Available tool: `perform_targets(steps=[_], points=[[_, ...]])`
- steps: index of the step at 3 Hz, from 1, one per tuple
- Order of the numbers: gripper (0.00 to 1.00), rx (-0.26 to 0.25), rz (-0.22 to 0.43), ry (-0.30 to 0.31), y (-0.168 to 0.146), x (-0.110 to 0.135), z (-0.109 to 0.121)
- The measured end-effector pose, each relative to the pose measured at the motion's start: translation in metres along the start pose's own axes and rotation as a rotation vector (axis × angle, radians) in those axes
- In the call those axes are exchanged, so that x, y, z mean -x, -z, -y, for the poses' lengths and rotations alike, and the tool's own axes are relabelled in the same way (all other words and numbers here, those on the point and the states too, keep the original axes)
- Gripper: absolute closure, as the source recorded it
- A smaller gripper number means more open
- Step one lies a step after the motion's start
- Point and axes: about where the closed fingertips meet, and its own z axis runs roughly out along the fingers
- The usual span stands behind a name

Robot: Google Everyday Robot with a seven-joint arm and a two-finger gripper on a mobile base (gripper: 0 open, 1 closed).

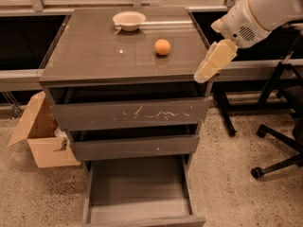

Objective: Place orange into bottom drawer

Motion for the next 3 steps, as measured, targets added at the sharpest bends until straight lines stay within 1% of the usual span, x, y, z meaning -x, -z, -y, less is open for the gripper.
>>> perform_targets(steps=[1,2,3], points=[[0.0,0.009,0.053,-0.016,-0.011,0.003,0.005],[0.0,0.028,0.159,-0.033,-0.038,0.016,0.026],[0.0,0.045,0.224,-0.028,-0.064,0.03,0.046]])
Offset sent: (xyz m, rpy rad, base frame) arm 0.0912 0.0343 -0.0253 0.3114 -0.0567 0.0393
